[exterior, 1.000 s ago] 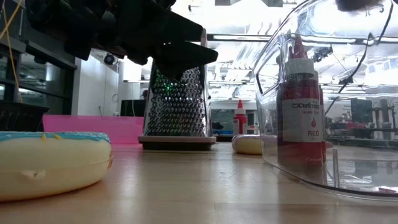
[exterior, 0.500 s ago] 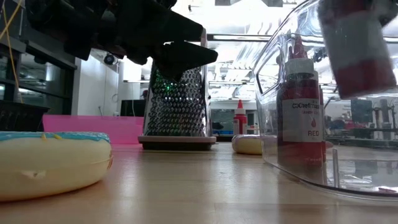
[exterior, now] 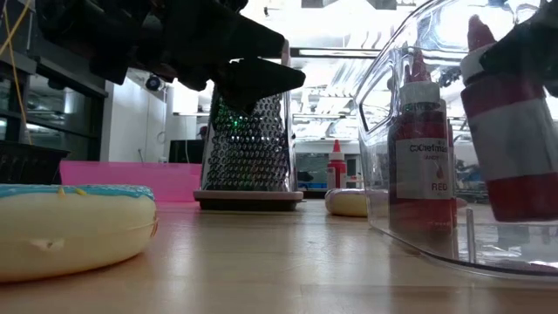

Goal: Pick & Place Food Item
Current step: Put the red food coloring bottle into the transparent bin

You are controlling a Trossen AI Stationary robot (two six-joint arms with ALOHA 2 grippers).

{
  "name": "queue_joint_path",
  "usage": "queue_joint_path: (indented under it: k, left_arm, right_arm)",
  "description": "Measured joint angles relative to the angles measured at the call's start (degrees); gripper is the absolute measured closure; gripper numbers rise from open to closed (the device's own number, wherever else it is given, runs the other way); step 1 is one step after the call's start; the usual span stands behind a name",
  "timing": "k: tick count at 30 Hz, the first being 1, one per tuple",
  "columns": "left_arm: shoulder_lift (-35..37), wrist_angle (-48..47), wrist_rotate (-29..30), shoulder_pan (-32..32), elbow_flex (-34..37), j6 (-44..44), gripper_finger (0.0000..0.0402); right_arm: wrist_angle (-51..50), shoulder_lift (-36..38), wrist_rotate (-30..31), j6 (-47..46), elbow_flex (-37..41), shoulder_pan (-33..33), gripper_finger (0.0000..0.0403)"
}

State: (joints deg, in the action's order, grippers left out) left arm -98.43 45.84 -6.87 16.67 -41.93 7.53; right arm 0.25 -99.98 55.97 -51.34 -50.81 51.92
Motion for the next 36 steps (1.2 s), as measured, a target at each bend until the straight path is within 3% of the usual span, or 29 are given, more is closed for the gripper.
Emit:
queue_joint_path:
  k: [13, 31, 36]
  left_arm:
    - [0.0, 0.0, 0.02, 0.0, 0.0, 0.0, 0.0168]
    - [0.0, 0.0, 0.02, 0.0, 0.0, 0.0, 0.0168]
    - [0.0, 0.0, 0.02, 0.0, 0.0, 0.0, 0.0168]
  right_arm:
    - [-0.88, 0.08, -2.46, -3.09, 0.0, -0.04, 0.0264]
    - [-0.85, 0.08, -3.6, -2.92, 0.0, -0.04, 0.0261]
    - [0.67, 0.1, -1.41, -0.92, 0.0, -0.04, 0.026]
